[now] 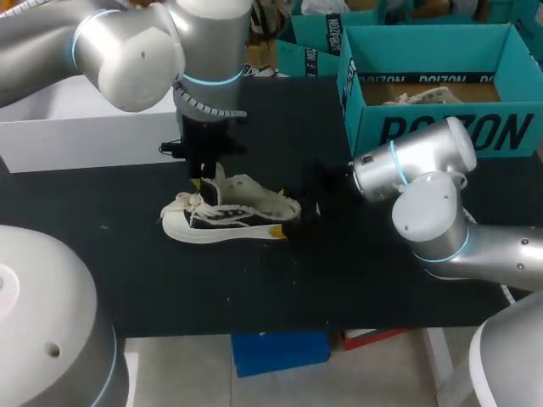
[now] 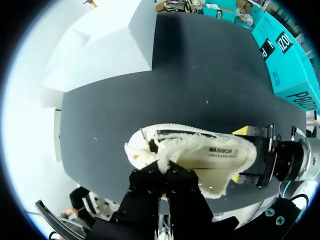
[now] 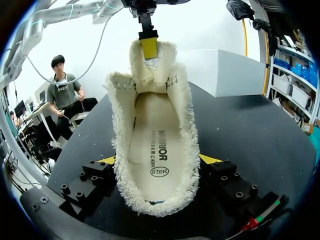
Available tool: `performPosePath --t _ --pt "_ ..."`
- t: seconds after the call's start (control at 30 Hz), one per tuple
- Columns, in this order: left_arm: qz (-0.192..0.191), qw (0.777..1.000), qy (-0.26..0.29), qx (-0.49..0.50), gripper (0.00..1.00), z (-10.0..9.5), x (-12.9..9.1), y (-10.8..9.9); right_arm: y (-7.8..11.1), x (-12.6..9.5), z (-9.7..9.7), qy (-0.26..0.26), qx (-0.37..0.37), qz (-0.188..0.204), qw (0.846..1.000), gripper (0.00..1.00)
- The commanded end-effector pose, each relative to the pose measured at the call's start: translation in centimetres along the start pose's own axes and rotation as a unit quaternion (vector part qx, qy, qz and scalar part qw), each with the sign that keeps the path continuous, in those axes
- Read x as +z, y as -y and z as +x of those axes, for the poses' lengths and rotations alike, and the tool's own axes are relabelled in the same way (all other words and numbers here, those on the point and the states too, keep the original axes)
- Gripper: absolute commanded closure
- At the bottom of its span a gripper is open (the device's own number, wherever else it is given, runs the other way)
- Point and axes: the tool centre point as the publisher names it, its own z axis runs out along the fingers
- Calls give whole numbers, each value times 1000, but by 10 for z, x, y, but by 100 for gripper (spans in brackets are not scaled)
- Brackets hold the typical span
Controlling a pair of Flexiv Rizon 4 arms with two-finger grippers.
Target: Take the shoe out of the shoebox, open the shoe tongue, remove and reinsert the insole, then place the shoe into the shoebox
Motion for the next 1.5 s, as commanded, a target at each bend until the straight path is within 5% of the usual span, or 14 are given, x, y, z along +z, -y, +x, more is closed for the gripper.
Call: performPosePath --t 0.03,1.03,1.17,1.33,1.5 --pt "2 998 -67 2 100 -11 2 -2 1 1 0 0 1 1 1000 100" --pt "18 999 -4 33 98 -22 28 -8 1 1 0 0 1 1 1000 100" --pt "15 999 -2 33 0 -20 27 -7 1 1 0 0 1 1 1000 100" --pt "-9 997 -35 74 0 -19 13 -6 1 1 0 0 1 1 1000 100" --pt "-52 970 -107 214 0 -21 -26 -6 1 1 0 0 1 1 1000 100"
